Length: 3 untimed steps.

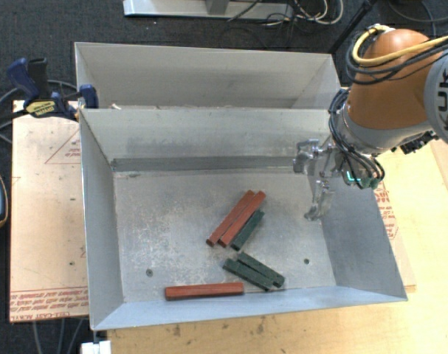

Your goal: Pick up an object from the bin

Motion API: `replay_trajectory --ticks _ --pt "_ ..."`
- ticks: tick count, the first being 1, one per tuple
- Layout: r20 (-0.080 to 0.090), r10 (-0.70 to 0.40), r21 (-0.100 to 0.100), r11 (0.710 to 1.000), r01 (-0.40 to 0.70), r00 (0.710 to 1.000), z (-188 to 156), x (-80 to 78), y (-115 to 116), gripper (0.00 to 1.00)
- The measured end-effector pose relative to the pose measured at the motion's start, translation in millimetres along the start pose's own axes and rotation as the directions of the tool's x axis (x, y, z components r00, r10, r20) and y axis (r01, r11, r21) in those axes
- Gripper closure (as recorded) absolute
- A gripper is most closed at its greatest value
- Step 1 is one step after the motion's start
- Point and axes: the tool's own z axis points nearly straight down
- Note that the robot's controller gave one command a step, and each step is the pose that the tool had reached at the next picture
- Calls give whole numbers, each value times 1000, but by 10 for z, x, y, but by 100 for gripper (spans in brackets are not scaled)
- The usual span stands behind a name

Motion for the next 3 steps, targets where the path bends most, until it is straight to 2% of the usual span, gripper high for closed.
replay_trajectory --ticks 1,2,3 --pt "15 -49 0 999 49 999 -206 -610 379 0" --pt "-4 70 -1 998 -70 998 985 -41 603 0" --pt "7 -130 0 992 130 992 1552 74 1109 0"
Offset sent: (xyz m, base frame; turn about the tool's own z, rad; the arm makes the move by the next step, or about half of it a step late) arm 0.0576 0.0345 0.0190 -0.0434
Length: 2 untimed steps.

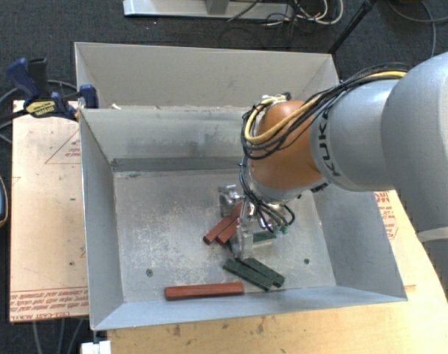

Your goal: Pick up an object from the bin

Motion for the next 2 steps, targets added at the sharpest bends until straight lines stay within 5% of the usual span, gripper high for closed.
replay_trajectory --ticks 1,2 --pt "2 1 0 1000 -1 1000 -76 -33 -7 100" --pt "11 -188 4 982 188 982 -1858 -281 -168 100"
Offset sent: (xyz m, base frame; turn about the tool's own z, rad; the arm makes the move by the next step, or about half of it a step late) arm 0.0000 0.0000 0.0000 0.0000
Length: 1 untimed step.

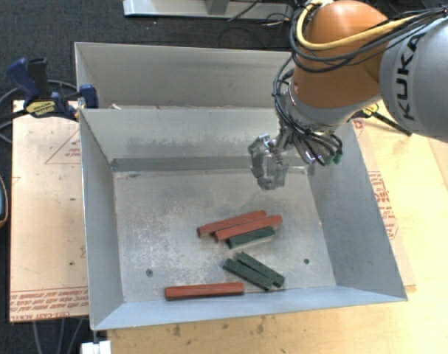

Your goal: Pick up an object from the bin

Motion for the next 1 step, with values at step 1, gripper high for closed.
replay_trajectory --ticks 1 --pt "-9 0 -3 1000 0 1000 52 18 7 0"
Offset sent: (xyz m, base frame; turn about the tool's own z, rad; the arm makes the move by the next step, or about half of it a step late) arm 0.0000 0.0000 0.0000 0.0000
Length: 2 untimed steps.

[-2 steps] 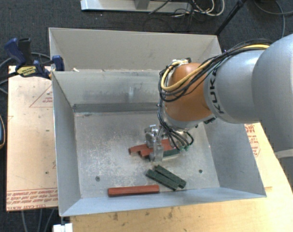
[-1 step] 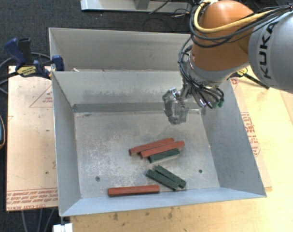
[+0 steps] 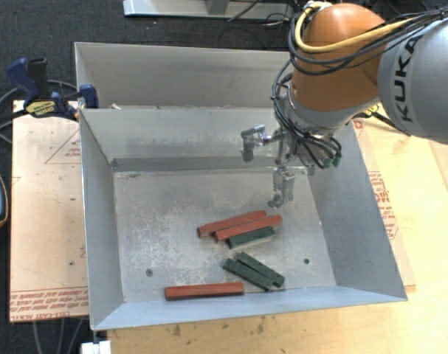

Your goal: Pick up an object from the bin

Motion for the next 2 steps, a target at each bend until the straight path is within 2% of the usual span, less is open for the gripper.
replay_trajectory --ticks 1,2 --pt "-11 97 -2 995 -97 995 1210 278 173 0" --pt "-7 89 -1 996 -89 996 1819 425 -173 0"
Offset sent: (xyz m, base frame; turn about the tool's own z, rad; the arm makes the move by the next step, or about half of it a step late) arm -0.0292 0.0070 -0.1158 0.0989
